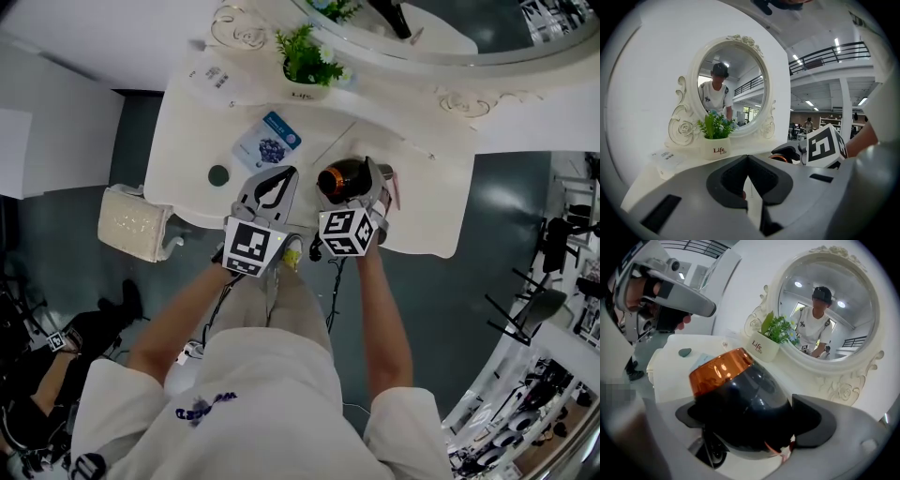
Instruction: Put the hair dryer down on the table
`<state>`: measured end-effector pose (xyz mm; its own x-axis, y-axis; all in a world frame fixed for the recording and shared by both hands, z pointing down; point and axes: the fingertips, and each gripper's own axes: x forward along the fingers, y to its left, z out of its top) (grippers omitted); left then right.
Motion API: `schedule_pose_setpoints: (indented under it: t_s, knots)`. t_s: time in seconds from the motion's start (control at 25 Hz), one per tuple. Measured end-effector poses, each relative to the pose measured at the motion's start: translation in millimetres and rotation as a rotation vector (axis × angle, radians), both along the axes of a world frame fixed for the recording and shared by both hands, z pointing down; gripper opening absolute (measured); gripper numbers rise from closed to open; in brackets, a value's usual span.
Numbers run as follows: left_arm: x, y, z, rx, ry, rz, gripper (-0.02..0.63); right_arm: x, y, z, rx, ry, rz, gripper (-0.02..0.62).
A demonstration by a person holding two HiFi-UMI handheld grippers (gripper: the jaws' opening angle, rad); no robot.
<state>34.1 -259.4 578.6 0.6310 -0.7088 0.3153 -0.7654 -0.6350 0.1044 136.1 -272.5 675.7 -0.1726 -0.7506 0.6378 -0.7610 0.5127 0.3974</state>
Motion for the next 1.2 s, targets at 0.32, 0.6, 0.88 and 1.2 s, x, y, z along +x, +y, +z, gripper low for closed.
schedule_pose_setpoints:
  t_s: [0.32, 0.6, 0.88, 1.2]
  knots:
    - [-4.9, -3.3, 4.5, -0.015, -0.005, -0.006, 0.009, 3.4, -9.1, 6.4, -0.002, 0.01, 0.046, 0.557]
    - [-7.0, -4.5, 12.1, -0.029, -0.008, -0.006, 0.009, 1.3, -16.7, 12.2, -0.034, 0.021, 0.03, 0.557]
    - [-11.5, -6.4, 19.9, -0.04, -0.016, -0.011, 0.009, -5.0, -22.1, 23.4, -0.086, 0.056, -0.013, 0.555]
    - [-14.5, -10.2, 26.1, -0.055, -0.009, -0.024, 0.009, -13.1, -30.8, 37.7, -0.145, 0.096, -0.031, 0.554]
